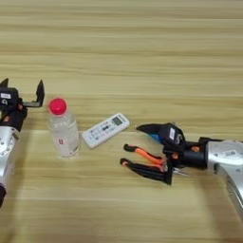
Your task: Move the objects on the table
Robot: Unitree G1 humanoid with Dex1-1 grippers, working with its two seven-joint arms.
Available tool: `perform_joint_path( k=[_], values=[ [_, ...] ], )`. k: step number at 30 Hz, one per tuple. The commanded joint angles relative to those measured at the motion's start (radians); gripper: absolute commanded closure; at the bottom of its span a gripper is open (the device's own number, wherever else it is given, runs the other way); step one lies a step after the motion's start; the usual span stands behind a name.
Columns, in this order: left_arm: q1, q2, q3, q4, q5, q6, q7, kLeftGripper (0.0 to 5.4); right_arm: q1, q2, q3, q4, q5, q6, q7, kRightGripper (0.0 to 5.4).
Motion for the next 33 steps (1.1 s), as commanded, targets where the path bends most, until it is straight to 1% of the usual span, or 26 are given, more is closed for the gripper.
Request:
perform_joint_path(
  k=[1,4,8,14,18,23,27,30,33],
  values=[
    [-0.017,0.004,0.002,0.011,0.002,-0.001,0.001,0.00,0.003,-0.024,0.023,0.061,-0.068,-0.032,-0.007,0.02],
    [-0.019,0.004,0.003,0.014,0.003,-0.001,0.003,0.00,-0.006,-0.018,0.032,0.105,-0.099,-0.047,-0.013,0.02],
    [-0.021,0.003,0.004,0.017,0.004,-0.002,0.003,0.00,-0.012,-0.026,0.044,0.151,-0.132,-0.055,-0.009,0.02],
    [-0.023,0.001,0.003,0.020,0.005,-0.004,0.003,0.00,-0.021,-0.015,0.061,0.198,-0.164,-0.070,-0.013,0.02],
    [-0.022,0.002,0.004,0.019,0.005,-0.004,0.003,0.00,-0.023,-0.007,0.077,0.209,-0.177,-0.074,-0.012,0.02],
    [-0.019,0.002,0.003,0.016,0.005,-0.005,0.003,0.00,-0.030,-0.001,0.094,0.223,-0.189,-0.081,-0.016,0.47],
    [-0.017,0.001,0.002,0.012,0.006,-0.006,0.003,0.00,-0.034,-0.001,0.101,0.234,-0.190,-0.083,-0.016,1.01],
    [-0.017,0.000,0.002,0.011,0.006,-0.006,0.003,0.00,-0.036,0.001,0.104,0.240,-0.181,-0.077,-0.010,1.48],
    [-0.016,0.001,0.002,0.010,0.006,-0.007,0.003,0.00,-0.037,0.012,0.102,0.231,-0.152,-0.057,0.005,1.80]
  ],
)
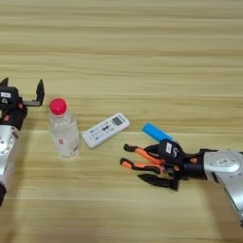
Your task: Move the objects on the table
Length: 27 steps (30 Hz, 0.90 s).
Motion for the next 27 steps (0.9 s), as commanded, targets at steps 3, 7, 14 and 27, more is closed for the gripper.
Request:
perform_joint_path(
  k=[3,7,14,27],
  values=[
    [-0.002,0.001,-0.001,-0.003,0.005,-0.007,0.001,0.00,-0.003,0.012,0.014,0.006,0.014,0.034,0.012,2.19],
    [-0.006,0.002,0.000,0.003,0.003,-0.010,0.000,0.00,-0.003,0.016,0.012,0.000,0.026,0.039,0.017,2.38],
    [-0.012,0.003,0.001,0.016,0.003,-0.016,-0.001,0.00,-0.020,0.047,-0.017,-0.053,0.076,0.024,0.010,2.51],
    [-0.017,0.002,0.003,0.033,0.003,-0.028,-0.001,0.00,-0.159,0.168,-0.136,-0.142,0.202,0.153,-0.196,2.85]
  ],
)
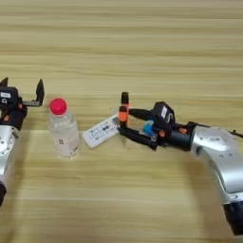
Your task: Move the objects on the table
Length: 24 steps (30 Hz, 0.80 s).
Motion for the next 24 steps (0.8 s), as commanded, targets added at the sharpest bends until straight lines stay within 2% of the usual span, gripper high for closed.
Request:
perform_joint_path(
  k=[1,5,9,18,24],
  values=[
    [-0.010,0.002,-0.001,0.008,0.003,-0.005,0.000,0.00,-0.064,0.023,-0.020,0.058,-0.035,0.031,-0.092,2.86],
    [-0.010,0.000,-0.001,0.008,0.003,-0.006,0.000,0.00,-0.094,0.038,-0.008,0.116,-0.072,0.048,-0.151,2.87],
    [-0.011,0.000,-0.001,0.009,0.003,-0.006,0.001,0.00,-0.137,0.052,-0.030,0.172,-0.098,0.047,-0.211,2.87],
    [-0.016,0.000,-0.001,0.021,0.003,-0.009,-0.001,0.00,-0.250,0.071,-0.113,0.281,-0.130,-0.034,-0.338,2.89],
    [-0.014,-0.002,-0.002,0.015,0.003,-0.009,0.001,0.00,-0.258,0.079,-0.069,0.351,-0.200,-0.067,-0.352,2.90]
  ],
)
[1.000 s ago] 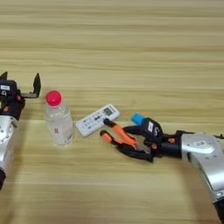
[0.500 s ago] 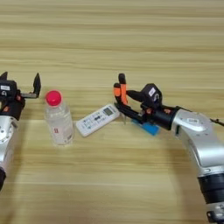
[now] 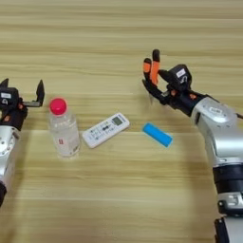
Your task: Move the objects on the table
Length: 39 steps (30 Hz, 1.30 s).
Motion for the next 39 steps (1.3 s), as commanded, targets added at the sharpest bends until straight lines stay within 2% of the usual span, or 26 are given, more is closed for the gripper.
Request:
perform_joint_path(
  k=[1,8,11,16,30,39],
  values=[
    [-0.009,-0.002,-0.003,0.000,0.003,-0.004,0.001,0.00,-0.015,0.012,0.032,0.042,-0.051,-0.031,-0.009,2.90],
    [-0.005,-0.002,-0.003,-0.006,0.003,-0.004,0.001,0.00,-0.022,-0.024,0.064,0.134,-0.154,-0.085,-0.031,2.90],
    [-0.006,-0.001,-0.003,-0.005,0.003,-0.005,0.000,0.00,-0.022,-0.027,0.069,0.158,-0.179,-0.108,-0.032,2.91],
    [-0.006,0.001,-0.002,-0.004,0.002,-0.005,-0.002,0.00,-0.010,-0.019,0.092,0.166,-0.196,-0.112,-0.011,2.95],
    [-0.007,0.002,-0.001,-0.004,0.002,-0.004,-0.002,0.00,0.043,-0.017,0.148,0.180,-0.192,-0.091,0.094,3.12],
    [-0.006,0.003,-0.001,-0.005,0.002,-0.004,-0.003,0.00,0.017,-0.009,0.153,0.327,-0.224,-0.131,0.066,3.27]
  ],
)
